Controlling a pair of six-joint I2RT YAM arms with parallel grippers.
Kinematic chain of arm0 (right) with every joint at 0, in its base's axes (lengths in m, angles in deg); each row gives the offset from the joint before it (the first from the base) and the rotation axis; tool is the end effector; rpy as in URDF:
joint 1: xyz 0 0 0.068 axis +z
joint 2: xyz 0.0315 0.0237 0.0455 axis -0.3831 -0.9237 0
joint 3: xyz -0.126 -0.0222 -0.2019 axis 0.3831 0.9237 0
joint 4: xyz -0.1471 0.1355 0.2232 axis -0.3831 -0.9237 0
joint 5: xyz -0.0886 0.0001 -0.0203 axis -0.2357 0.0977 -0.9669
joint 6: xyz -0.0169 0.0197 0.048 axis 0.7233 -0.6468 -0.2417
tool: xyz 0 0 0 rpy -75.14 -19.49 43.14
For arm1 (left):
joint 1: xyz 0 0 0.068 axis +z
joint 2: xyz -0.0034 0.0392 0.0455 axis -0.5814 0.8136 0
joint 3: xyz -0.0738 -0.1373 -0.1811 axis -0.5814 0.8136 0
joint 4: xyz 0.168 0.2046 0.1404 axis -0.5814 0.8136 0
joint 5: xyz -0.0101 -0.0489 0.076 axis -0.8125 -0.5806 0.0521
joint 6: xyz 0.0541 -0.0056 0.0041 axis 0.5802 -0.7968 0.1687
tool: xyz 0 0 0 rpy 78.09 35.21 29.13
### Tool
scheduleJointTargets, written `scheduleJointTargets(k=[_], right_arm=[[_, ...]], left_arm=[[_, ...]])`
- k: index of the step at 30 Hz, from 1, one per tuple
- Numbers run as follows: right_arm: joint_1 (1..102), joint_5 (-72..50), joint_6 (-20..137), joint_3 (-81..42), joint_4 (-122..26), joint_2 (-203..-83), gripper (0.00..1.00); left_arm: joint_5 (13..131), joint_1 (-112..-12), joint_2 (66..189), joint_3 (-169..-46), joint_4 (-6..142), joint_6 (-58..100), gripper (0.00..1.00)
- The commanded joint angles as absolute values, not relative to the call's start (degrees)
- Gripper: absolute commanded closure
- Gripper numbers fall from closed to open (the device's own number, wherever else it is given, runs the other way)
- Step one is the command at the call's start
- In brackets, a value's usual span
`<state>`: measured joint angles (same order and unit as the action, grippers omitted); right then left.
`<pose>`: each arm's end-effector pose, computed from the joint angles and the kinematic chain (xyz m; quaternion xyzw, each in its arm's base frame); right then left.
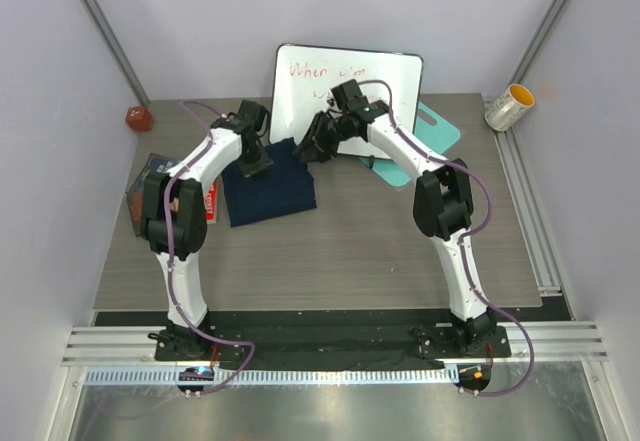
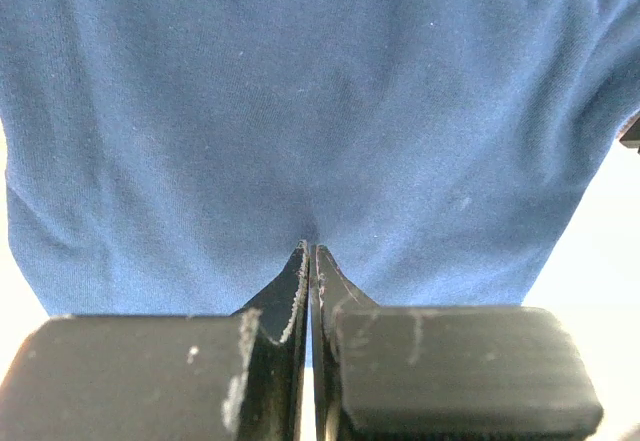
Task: Fold and stack the t-shirts
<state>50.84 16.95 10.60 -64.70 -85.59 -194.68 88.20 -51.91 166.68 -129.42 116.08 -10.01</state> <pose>0.4594 0.2719 0.2021 0.1015 0.8959 0.4294 0.0519 0.4305 -0.1211 0.1780 -0.2369 0.9473 -0.0422 0.2113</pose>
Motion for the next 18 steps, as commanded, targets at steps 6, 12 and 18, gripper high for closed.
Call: scheduleJointTargets(k=[6,12,18], right_arm=[[54.3,5.0,30.8,-78.5,-105.3,-196.3,0.62],[56.1,-0.6,36.0,-79.8,-107.0,-198.9,0.62],[57.3,-4.4,37.8,-80.1,-105.0,-201.1,0.62]], left_arm=[[89.6,-51.4,163.9,-131.2,118.0,-8.8,0.92],[90.7,-49.9,163.1,-133.7,120.1,-7.4,0.83],[91.7,-48.7,162.7,-133.0,120.5,-6.7,0.83]])
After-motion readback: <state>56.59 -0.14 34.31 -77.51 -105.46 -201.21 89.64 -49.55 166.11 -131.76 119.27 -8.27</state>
